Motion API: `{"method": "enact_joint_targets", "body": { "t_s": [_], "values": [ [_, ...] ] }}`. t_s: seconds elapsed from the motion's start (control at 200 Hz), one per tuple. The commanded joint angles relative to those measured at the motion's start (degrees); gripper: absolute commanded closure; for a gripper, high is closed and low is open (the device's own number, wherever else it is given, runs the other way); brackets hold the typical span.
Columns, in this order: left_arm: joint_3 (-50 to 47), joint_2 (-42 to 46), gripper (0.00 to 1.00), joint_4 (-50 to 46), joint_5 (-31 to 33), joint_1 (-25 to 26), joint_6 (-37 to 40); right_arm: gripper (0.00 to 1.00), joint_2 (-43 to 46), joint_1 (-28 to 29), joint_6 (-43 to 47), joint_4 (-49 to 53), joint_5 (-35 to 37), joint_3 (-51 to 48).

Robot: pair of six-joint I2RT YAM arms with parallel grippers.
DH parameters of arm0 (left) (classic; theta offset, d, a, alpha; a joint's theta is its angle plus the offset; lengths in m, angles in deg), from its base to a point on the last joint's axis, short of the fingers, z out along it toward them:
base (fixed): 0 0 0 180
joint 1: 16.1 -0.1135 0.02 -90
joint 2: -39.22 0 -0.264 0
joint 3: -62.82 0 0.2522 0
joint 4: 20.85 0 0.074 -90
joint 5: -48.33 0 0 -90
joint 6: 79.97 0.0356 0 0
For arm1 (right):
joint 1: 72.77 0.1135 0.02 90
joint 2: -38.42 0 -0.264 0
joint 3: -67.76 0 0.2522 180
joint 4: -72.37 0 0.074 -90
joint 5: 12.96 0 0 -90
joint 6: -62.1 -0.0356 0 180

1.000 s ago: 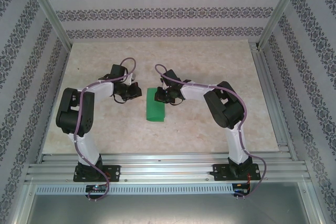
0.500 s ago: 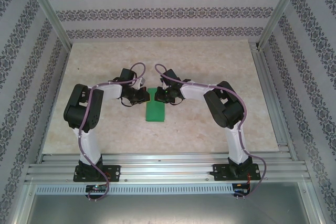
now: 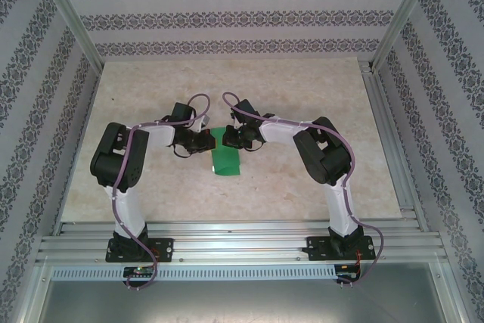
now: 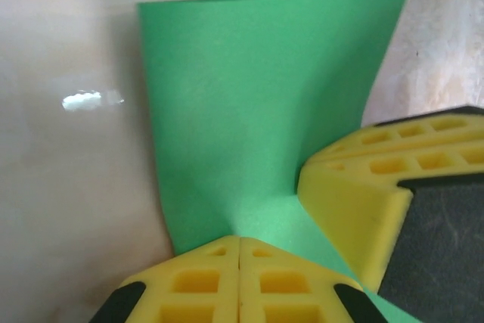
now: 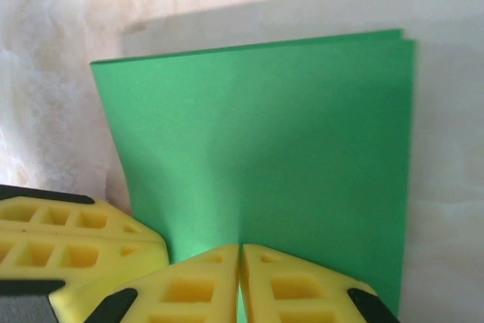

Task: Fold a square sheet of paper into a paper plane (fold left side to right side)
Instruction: First fold the square sheet of paper in half at the center of the table.

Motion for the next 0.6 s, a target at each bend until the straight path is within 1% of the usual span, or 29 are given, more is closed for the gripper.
{"method": "enact_joint_targets", "body": {
  "t_s": [0.0, 0.155, 0.29, 0.385, 0.48, 0.54, 0.595],
  "values": [
    [-4.5, 0.7, 0.89, -4.2, -0.1, 0.6, 2.6, 0.89, -3.8, 0.6, 1.4, 7.2, 2.5, -1.3],
    [-8.3, 3.7, 0.80, -2.4, -3.1, 0.6, 2.1, 0.89, -3.8, 0.6, 1.4, 7.1, 2.4, -1.3],
    [-10.5, 7.7, 0.79, -2.3, -3.8, 0.6, 1.4, 0.89, -3.7, 0.6, 1.5, 6.9, 2.3, -1.4],
    [-11.0, 11.5, 0.80, -2.0, -4.2, 0.4, -0.1, 0.89, -3.6, 0.6, 1.5, 6.9, 2.4, -1.3],
    [-10.1, 15.2, 0.85, -2.0, -3.9, 0.2, -1.8, 0.89, -3.5, 0.6, 1.6, 6.9, 2.4, -1.3],
    [-8.9, 16.3, 0.88, -2.4, -3.1, 0.2, -2.8, 0.89, -3.4, 0.6, 1.5, 6.8, 2.4, -1.3],
    [-7.8, 16.4, 0.89, -2.2, -2.9, 0.2, -3.5, 0.89, -3.4, 0.7, 1.5, 6.7, 2.4, -1.3]
  ]
}}
